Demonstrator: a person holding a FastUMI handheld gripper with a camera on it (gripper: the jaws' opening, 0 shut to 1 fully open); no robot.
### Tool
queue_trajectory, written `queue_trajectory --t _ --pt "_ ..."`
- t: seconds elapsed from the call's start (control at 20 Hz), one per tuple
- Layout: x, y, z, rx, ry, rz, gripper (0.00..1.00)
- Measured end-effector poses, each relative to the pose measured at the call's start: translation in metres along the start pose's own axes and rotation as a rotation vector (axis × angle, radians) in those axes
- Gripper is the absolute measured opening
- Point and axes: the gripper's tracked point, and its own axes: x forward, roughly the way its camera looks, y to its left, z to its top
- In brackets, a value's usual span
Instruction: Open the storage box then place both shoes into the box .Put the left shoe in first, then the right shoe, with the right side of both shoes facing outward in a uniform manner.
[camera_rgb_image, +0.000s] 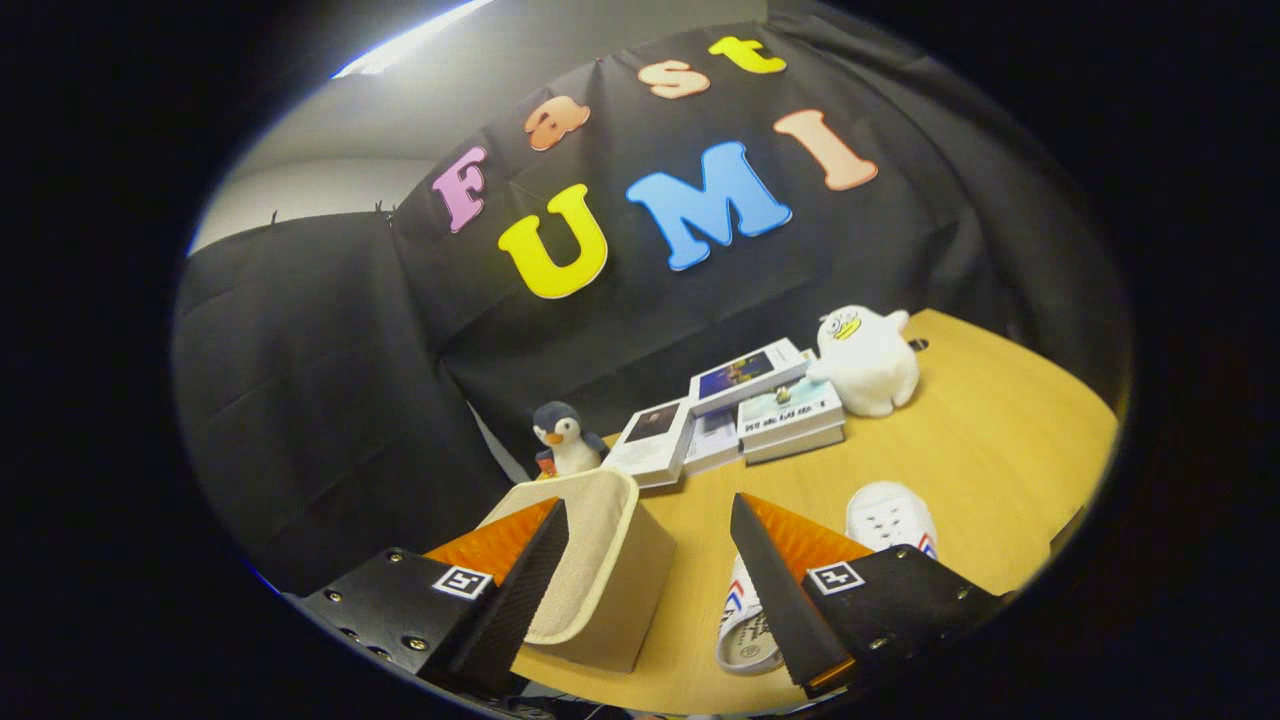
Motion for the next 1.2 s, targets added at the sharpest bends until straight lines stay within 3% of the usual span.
queue_trajectory --t 0.35,0.8,0.95,1.1,1.2 --pt "0.03 0.028 -0.055 0.321 0.204 0.125 0.96" --pt "0.037 0.056 -0.092 0.562 0.368 0.217 0.95" --pt "0.038 0.062 -0.096 0.608 0.397 0.225 0.9" --pt "0.041 0.063 -0.102 0.62 0.427 0.214 0.68" --pt "0.038 0.062 -0.107 0.599 0.447 0.198 0.68"
